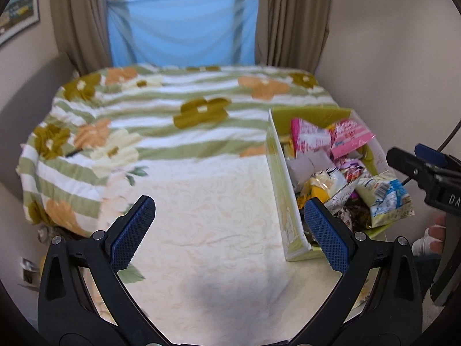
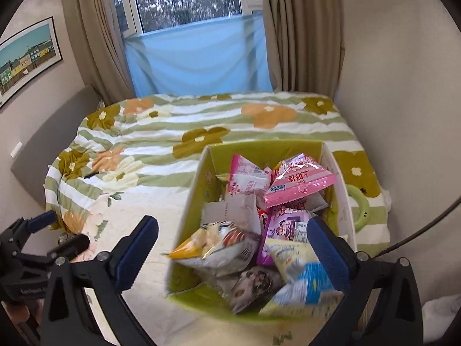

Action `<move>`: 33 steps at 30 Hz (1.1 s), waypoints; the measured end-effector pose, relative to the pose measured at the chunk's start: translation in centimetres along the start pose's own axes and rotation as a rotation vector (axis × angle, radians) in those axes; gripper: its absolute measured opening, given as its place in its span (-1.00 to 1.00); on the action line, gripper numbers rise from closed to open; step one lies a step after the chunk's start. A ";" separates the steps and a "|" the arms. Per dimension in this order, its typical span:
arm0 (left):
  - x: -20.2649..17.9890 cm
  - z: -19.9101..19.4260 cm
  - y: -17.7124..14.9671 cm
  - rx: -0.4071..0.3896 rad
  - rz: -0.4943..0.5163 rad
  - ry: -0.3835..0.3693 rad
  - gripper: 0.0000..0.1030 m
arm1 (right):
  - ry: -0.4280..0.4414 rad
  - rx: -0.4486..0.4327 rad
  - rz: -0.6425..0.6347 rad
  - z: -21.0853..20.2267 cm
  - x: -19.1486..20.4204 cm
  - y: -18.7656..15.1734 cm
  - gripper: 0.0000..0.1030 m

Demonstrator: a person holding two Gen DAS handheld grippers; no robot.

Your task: Organize snacks

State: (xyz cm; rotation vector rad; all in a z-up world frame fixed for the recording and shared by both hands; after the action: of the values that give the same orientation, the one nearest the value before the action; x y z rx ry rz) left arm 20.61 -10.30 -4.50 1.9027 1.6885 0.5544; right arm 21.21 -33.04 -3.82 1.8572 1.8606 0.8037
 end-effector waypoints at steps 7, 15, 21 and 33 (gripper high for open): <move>2.4 -6.9 -2.5 -0.108 -0.019 0.023 0.99 | -0.017 -0.052 -0.014 -5.6 3.5 -2.8 0.99; 3.4 -11.2 -6.3 -0.148 -0.010 0.033 0.99 | -0.036 -0.088 -0.001 -9.5 5.9 -7.1 0.99; 3.6 -12.4 -7.7 -0.154 -0.005 0.025 0.99 | -0.068 -0.105 0.007 -10.9 6.2 -8.5 0.99; 3.1 -12.8 -7.4 -0.172 0.009 0.016 0.99 | -0.078 -0.123 0.010 -11.7 6.3 -8.8 0.99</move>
State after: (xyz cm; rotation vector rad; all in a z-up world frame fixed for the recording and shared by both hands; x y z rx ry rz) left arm 7.33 -5.18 0.57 1.7883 1.5887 0.6961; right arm 6.68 -27.89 0.22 1.7967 1.7162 0.8184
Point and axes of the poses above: each gripper's, at about its wrist camera, not at the fingertips, and z roughly the way its jaws point, x to its left, y to its top, the point moved 3 cm from there along z, roughly the way its jaws point, and after that the axes turned 3 degrees about x, right-handed, at the moved point
